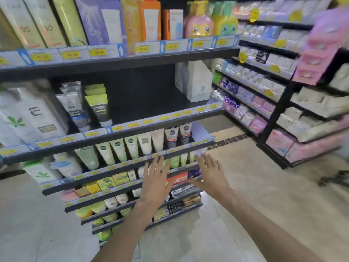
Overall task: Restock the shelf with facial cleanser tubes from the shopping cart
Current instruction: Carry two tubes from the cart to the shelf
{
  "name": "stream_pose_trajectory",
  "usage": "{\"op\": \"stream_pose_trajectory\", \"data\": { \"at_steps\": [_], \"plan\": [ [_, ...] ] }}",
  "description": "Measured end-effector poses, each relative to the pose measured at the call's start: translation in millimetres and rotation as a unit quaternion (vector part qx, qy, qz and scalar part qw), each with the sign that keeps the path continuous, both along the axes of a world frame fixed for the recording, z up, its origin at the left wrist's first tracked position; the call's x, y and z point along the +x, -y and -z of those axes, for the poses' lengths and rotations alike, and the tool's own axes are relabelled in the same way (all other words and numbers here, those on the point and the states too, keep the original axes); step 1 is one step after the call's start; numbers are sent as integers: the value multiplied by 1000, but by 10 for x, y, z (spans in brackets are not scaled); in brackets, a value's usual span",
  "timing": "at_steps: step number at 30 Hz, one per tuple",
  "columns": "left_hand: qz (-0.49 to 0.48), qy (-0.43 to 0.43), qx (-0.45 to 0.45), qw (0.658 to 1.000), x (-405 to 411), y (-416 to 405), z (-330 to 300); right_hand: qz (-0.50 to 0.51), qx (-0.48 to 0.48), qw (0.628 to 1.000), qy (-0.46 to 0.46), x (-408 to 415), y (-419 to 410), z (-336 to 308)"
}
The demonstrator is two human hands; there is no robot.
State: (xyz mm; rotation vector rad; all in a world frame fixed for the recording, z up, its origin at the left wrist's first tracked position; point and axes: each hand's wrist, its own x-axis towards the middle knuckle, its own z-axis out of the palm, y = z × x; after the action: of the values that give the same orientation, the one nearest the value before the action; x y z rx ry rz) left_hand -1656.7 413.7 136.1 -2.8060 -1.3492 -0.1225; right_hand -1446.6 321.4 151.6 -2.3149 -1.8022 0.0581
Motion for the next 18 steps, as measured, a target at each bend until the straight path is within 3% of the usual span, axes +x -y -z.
{"op": "stream_pose_trajectory", "data": {
  "at_steps": [8, 18],
  "plan": [
    [121, -28, -49, 991, 1525, 638, 278, 121, -54, 991, -30, 1300, 1146, 281],
    [236, 20, -68, 969, 3848, 1702, 589, 234, -81, 968, -45, 3118, 2581, 486]
  ]
}}
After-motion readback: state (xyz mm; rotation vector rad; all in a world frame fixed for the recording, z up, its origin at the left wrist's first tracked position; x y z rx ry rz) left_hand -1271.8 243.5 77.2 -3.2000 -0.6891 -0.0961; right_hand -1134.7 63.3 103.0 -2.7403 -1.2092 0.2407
